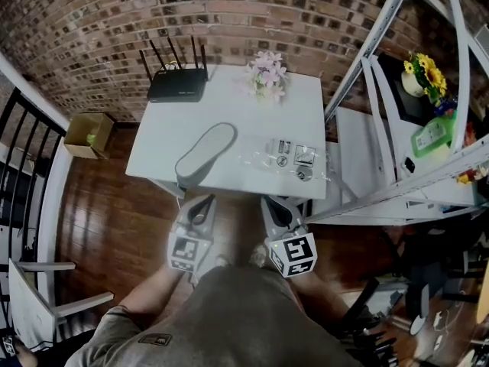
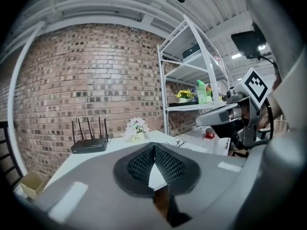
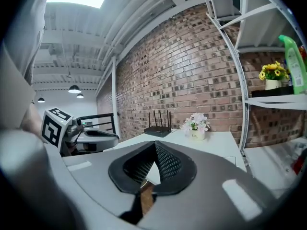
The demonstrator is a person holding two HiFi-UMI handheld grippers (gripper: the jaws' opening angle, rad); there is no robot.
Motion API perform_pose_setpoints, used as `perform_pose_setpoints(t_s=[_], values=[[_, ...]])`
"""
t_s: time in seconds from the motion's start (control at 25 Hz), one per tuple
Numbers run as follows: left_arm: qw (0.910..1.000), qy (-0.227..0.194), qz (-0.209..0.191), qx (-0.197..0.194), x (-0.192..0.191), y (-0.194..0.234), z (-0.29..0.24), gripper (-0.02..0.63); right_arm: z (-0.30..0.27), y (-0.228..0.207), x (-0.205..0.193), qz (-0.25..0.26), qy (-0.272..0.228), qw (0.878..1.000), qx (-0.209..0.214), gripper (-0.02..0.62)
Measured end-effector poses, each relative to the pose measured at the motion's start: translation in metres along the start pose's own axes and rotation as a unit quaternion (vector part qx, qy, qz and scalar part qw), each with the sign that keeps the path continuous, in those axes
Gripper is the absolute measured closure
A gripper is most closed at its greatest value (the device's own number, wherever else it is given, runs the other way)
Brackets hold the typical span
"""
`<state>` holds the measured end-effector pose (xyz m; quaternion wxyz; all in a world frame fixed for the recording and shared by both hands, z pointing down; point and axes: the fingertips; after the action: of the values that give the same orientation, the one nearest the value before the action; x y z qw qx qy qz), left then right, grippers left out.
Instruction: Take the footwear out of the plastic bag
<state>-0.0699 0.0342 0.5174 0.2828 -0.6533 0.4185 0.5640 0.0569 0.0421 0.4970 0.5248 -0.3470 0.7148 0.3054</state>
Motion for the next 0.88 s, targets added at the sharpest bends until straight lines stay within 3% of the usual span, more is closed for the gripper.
perform_pose_setpoints(t_s=[0.88], values=[[1.0000,-0.001,0.003,-0.009,0.004,0.004,0.014,0.603,-0.002,0.013,0.002,-0.011,0.005,1.000,-0.004,0.583]])
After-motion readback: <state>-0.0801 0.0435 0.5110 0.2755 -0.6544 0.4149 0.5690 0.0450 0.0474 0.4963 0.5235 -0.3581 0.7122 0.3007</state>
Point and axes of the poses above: the fingertips, and each gripper's own axes: z backward along the fingers, y to its left, x out of its top, and after that the axes turned 10 degrees about z, right-handed
